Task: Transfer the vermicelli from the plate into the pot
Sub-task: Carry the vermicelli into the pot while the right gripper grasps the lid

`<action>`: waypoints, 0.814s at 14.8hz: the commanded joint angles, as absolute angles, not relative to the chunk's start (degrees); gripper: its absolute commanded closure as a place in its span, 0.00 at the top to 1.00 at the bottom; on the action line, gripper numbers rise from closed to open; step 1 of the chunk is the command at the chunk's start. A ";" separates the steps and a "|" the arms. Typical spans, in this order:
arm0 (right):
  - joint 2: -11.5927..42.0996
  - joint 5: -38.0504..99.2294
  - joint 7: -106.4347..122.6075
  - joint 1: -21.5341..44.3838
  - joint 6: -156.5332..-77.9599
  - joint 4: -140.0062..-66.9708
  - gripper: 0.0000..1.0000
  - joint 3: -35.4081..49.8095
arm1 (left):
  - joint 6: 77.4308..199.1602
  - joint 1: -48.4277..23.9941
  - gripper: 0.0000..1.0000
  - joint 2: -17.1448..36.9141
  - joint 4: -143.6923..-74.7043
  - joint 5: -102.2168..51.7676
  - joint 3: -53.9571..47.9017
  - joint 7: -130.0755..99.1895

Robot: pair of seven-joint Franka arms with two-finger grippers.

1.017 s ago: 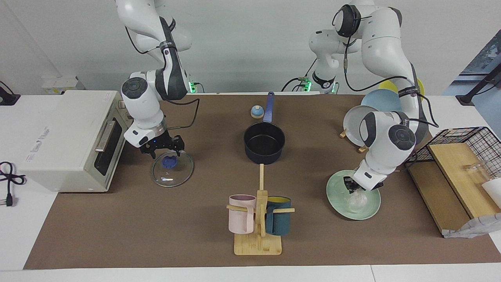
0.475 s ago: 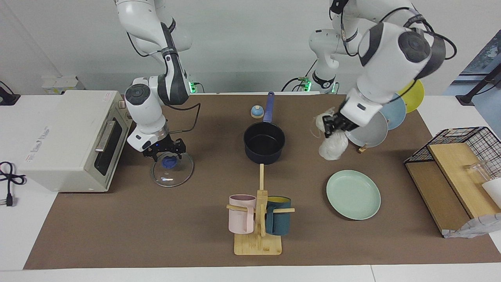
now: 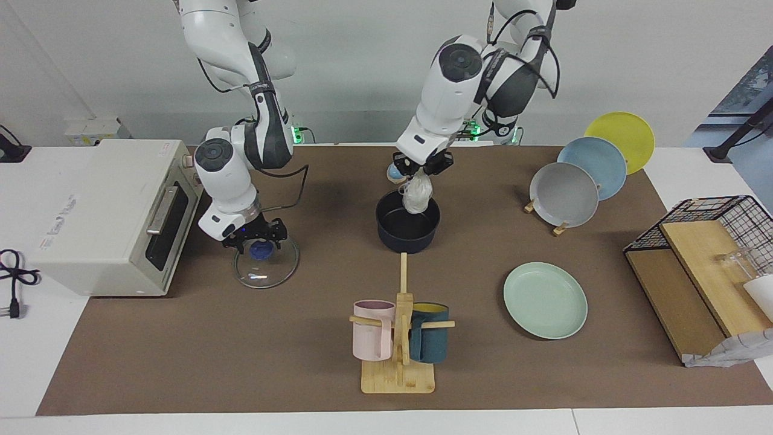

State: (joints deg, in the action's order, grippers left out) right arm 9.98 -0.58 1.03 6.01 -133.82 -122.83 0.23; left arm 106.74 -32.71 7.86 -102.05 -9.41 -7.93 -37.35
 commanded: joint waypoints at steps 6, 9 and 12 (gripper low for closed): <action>11.95 0.09 4.39 5.27 -133.77 -120.32 0.86 0.62 | 123.03 -34.63 0.00 11.50 -111.97 -10.72 -6.68 -36.83; 11.95 0.09 4.39 5.19 -133.68 -120.23 0.79 0.70 | 127.34 -34.63 0.00 14.49 -111.80 -10.37 -6.59 -36.21; 11.95 0.18 4.39 5.19 -133.59 -120.23 0.73 0.70 | 129.81 -34.37 0.00 15.91 -111.80 -10.20 -6.59 -33.93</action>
